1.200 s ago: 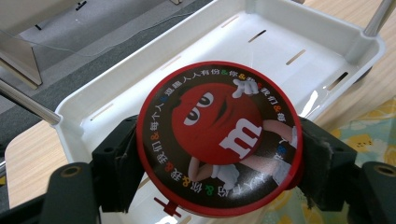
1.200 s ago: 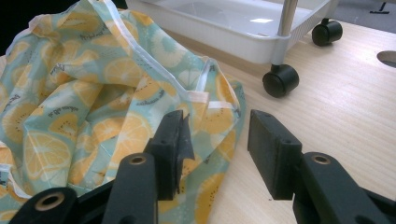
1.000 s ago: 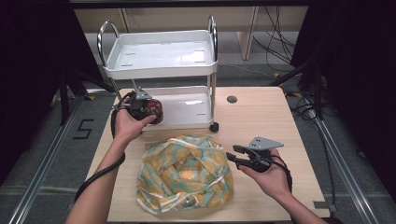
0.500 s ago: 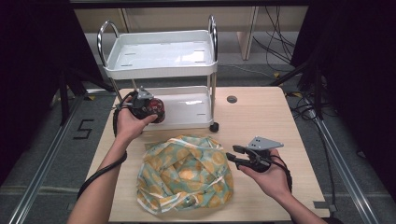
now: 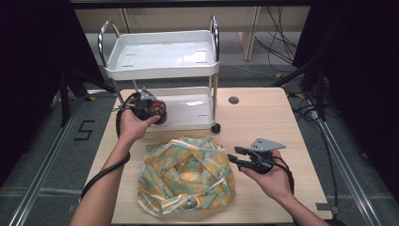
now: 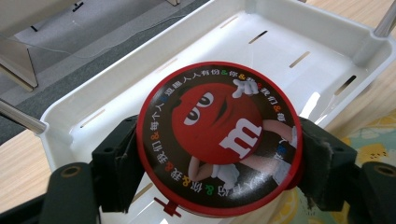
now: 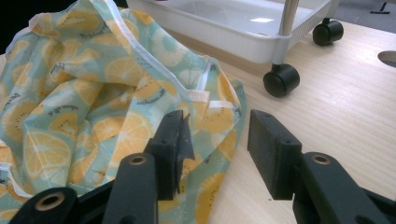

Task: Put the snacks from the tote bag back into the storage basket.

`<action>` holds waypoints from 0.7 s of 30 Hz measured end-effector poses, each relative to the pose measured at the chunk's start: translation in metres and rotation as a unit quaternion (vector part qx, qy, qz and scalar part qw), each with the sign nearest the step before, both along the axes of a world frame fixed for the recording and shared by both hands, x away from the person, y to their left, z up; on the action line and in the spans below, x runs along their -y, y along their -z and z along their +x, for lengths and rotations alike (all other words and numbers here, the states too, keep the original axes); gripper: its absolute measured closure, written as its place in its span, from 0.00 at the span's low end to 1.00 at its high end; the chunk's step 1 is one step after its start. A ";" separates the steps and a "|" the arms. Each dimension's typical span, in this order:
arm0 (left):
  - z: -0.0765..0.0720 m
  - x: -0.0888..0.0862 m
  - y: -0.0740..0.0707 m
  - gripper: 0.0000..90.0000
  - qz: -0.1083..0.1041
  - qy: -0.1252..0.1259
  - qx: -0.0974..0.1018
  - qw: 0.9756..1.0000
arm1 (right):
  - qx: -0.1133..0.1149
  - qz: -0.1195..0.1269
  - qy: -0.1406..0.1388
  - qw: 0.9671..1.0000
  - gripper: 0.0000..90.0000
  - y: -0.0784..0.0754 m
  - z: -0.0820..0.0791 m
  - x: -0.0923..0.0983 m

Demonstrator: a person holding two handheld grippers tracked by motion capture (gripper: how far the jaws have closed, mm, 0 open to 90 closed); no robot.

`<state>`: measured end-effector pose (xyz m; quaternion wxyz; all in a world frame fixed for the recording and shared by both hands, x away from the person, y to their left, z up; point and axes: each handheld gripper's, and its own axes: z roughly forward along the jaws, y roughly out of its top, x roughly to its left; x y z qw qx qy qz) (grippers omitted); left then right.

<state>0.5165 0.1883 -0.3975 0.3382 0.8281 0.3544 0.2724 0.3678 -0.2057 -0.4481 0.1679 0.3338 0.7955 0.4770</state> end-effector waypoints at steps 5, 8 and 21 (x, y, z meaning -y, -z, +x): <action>0.001 0.001 0.002 0.28 -0.009 -0.006 -0.004 1.000 | -0.008 0.001 0.001 1.000 0.63 -0.001 -0.001 0.000; 0.001 0.001 0.003 0.28 -0.009 -0.006 -0.006 1.000 | -0.005 0.001 0.001 1.000 0.63 0.000 0.000 0.000; 0.002 0.003 0.004 0.28 -0.006 -0.017 -0.018 1.000 | -0.015 0.006 0.000 1.000 0.63 0.000 -0.002 -0.001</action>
